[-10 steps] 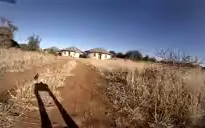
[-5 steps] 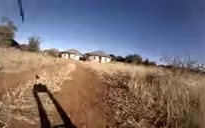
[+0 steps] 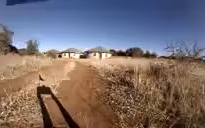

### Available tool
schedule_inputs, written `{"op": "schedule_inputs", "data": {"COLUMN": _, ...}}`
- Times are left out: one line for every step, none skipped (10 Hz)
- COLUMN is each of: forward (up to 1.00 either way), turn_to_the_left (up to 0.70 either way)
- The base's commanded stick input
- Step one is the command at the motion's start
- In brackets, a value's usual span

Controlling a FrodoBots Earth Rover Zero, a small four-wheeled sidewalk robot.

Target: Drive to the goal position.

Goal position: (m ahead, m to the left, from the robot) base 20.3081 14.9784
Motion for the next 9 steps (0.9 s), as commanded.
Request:
{"op": "schedule_inputs", "data": {"forward": 0.5, "turn_to_the_left": 0.5}}
{"op": "schedule_inputs", "data": {"forward": 0.5, "turn_to_the_left": 0.5}}
{"op": "schedule_inputs", "data": {"forward": 0.5, "turn_to_the_left": 0.5}}
{"op": "schedule_inputs", "data": {"forward": 0.5, "turn_to_the_left": 0.5}}
{"op": "schedule_inputs", "data": {"forward": 0.5, "turn_to_the_left": 0.5}}
{"op": "schedule_inputs", "data": {"forward": 0.5, "turn_to_the_left": 0.5}}
{"op": "schedule_inputs", "data": {"forward": 0.5, "turn_to_the_left": 0.47}}
{"op": "schedule_inputs", "data": {"forward": 0.5, "turn_to_the_left": 0.28}}
{"op": "schedule_inputs", "data": {"forward": 0.5, "turn_to_the_left": 0.03}}
